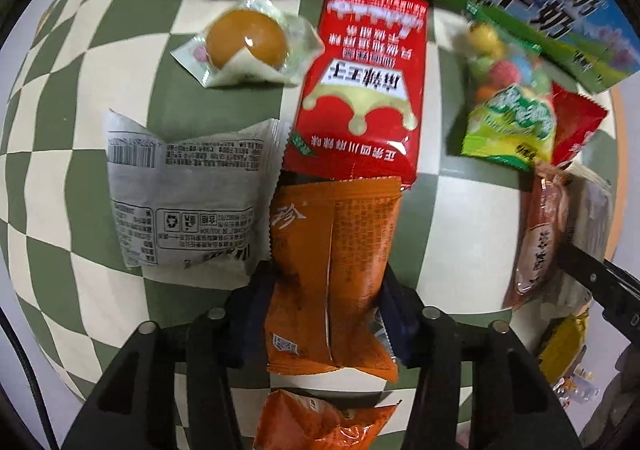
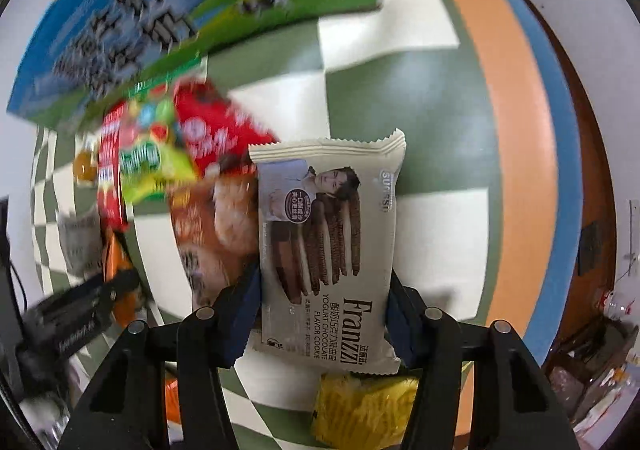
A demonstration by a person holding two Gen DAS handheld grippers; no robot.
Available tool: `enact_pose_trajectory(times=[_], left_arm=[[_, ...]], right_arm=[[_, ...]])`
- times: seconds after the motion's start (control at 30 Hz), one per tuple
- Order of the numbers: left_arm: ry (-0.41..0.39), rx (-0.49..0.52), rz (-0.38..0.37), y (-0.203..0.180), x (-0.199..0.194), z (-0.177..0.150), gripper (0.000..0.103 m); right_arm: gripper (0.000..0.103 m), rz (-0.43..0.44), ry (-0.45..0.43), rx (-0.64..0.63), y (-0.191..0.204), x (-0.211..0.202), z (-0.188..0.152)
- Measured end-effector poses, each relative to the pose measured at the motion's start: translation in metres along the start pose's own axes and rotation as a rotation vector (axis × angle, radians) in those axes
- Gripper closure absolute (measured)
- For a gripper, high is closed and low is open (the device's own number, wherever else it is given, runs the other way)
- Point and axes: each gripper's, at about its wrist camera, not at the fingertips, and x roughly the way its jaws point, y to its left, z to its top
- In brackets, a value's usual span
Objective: Organize snacks
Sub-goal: 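Grasp the orange packet with left tool while right tool grasps the Franzzi cookie pack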
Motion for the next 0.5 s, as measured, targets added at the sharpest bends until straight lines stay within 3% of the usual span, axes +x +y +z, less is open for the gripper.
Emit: enact_pose_trajectory(times=[0.1, 0.27, 0.5], left_arm=[[0.000, -0.003, 0.009, -0.001, -0.001, -0.002, 0.055], [-0.053, 0.004, 0.005, -0.025, -0.029, 0.001, 0.068], [-0.103, 0.066, -0.029, -0.042, -0.068, -0.017, 0.074]], right_arm=[[0.044, 0.004, 0.006, 0.018, -0.003, 0.004, 0.000], [0.044, -0.007, -0.033, -0.020, 0.000, -0.006, -0.007], [0.045, 0.077, -0.087, -0.016, 0.001, -0.041, -0.023]])
